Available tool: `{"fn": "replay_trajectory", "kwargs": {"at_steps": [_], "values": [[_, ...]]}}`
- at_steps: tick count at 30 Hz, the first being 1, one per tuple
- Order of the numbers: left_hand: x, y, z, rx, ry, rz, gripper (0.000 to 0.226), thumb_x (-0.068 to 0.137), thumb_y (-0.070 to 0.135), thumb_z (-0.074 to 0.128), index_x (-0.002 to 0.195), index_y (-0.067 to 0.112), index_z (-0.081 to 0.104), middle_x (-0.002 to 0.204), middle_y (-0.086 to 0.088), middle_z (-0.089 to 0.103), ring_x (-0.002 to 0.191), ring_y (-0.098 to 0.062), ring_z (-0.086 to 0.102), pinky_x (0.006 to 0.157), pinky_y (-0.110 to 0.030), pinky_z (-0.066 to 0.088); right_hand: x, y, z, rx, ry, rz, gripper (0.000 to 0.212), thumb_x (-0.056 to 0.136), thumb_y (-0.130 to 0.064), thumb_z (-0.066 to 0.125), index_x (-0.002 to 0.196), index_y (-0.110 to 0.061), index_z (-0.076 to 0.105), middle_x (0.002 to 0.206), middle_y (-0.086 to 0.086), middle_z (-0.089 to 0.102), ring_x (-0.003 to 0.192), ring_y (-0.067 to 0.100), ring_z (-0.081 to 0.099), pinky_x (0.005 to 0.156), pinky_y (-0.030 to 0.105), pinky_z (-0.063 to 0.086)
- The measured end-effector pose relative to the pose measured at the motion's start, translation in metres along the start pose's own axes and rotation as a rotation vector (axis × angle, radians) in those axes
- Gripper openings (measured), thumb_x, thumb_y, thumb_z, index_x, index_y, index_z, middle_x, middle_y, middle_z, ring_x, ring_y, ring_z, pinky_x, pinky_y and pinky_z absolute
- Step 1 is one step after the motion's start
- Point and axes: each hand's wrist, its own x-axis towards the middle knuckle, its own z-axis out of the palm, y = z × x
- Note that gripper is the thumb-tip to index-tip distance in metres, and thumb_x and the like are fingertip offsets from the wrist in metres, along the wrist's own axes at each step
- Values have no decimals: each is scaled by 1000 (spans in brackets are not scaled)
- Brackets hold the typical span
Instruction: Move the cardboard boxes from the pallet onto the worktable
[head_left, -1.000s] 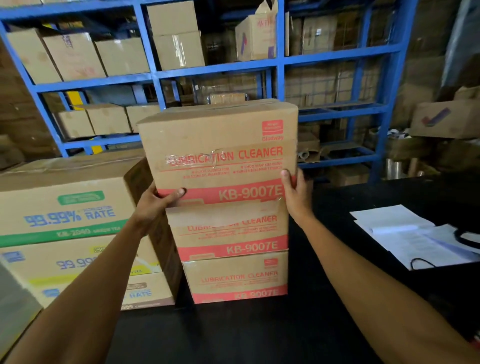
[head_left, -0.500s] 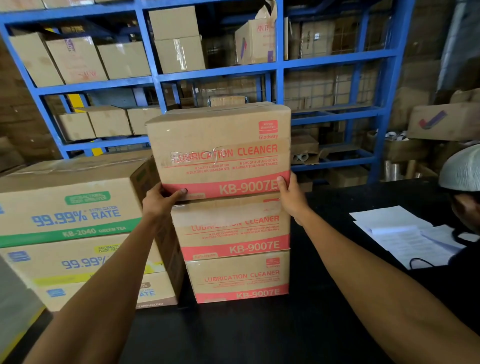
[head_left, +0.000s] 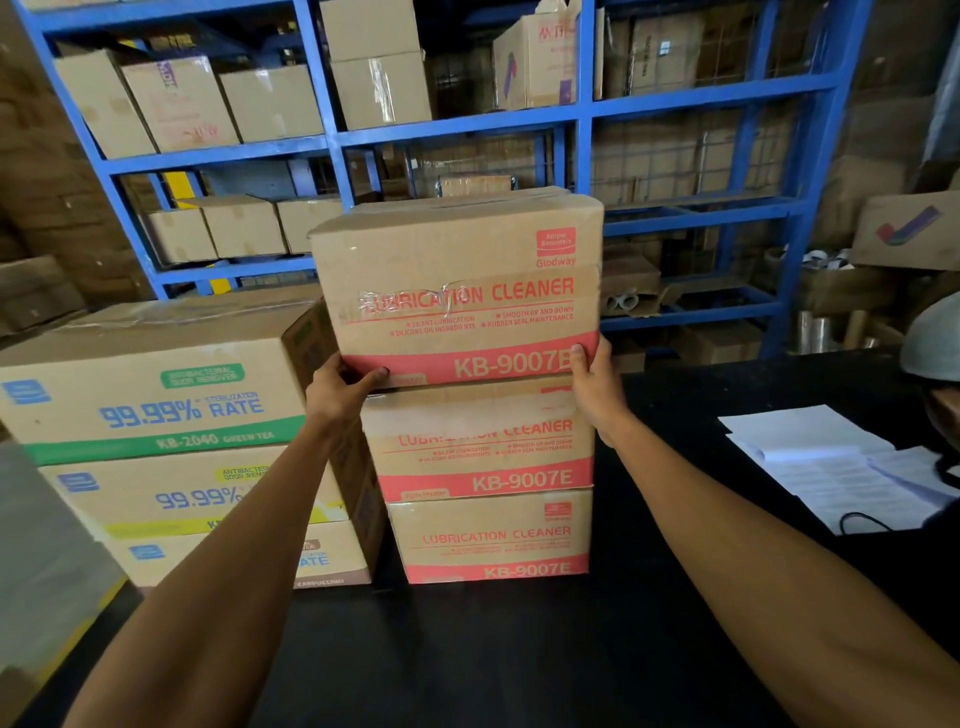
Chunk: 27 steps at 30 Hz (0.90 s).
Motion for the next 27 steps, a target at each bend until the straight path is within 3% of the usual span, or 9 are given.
{"fn": "replay_trajectory", "kwargs": {"at_steps": [3, 8, 10, 12, 14, 16, 20, 25, 27], "values": [[-5, 4, 1, 8, -16, -36, 54, 86, 28, 77, 131, 9, 55, 119, -10, 68, 110, -29, 65, 99, -49, 53, -4, -1, 1, -26, 15, 10, 54, 106, -34, 39, 155, -23, 19, 130, 2, 53, 101, 11, 58, 75, 28, 47], [-26, 1, -5, -44, -72, -96, 39, 90, 22, 73, 125, 10, 62, 111, -8, 70, 105, -30, 67, 95, -48, 56, -21, 1, 12, -158, 57, 92, 77, 102, -38, 49, 159, -25, 0, 156, 7, 35, 129, 28, 52, 94, 45, 50], [-46, -4, -11, -101, -94, -80, 35, 93, 15, 69, 127, 7, 63, 108, -4, 71, 105, -24, 67, 89, -33, 58, -38, 3, 24, -244, 95, 74, 82, 99, -36, 53, 160, -26, -1, 164, 6, 18, 143, 31, 36, 108, 54, 42], [-72, -7, -17, -145, -100, -77, 41, 96, 12, 66, 135, 5, 57, 111, -2, 67, 102, -18, 63, 82, -19, 52, -58, 1, 40, -324, 99, 29, 78, 98, -32, 54, 160, -23, 7, 166, 4, 10, 150, 29, 22, 116, 53, 33], [-96, -17, -31, -195, -95, -82, 50, 95, 14, 67, 142, 5, 52, 120, -7, 65, 104, -16, 59, 90, -27, 49, -87, -3, 64, -346, 76, -17, 67, 98, -31, 54, 156, -18, 24, 161, 8, 23, 145, 29, 31, 115, 50, 35], [-122, -31, -52, -222, -95, -103, 44, 95, 16, 67, 138, 8, 58, 122, -6, 66, 107, -18, 61, 98, -35, 48, -120, -11, 90, -365, -22, -53, 55, 99, -30, 54, 149, -14, 39, 152, 10, 40, 136, 29, 43, 111, 42, 38], [-182, -64, -126, -227, -62, -134, 35, 97, 15, 63, 132, 11, 61, 121, -7, 66, 106, -21, 63, 91, -39, 50, -198, -29, 155, -312, -242, -88, 34, 101, -27, 55, 130, -10, 59, 132, 6, 63, 124, 23, 58, 98, 30, 44], [-259, -129, -243, -158, 27, -201, 37, 89, 26, 70, 123, 14, 66, 113, -7, 70, 98, -19, 65, 90, -35, 51, -302, -41, 260, -308, -392, -124, 26, 97, -28, 61, 115, -11, 70, 119, 4, 71, 110, 20, 66, 86, 24, 46], [-289, -159, -288, -130, 73, -224, 29, 91, 19, 70, 119, 14, 67, 108, -8, 71, 95, -19, 65, 84, -32, 52, -341, -40, 301, -320, -468, -140, 24, 98, -32, 60, 111, -14, 69, 116, 1, 71, 108, 19, 67, 89, 29, 50]]}}
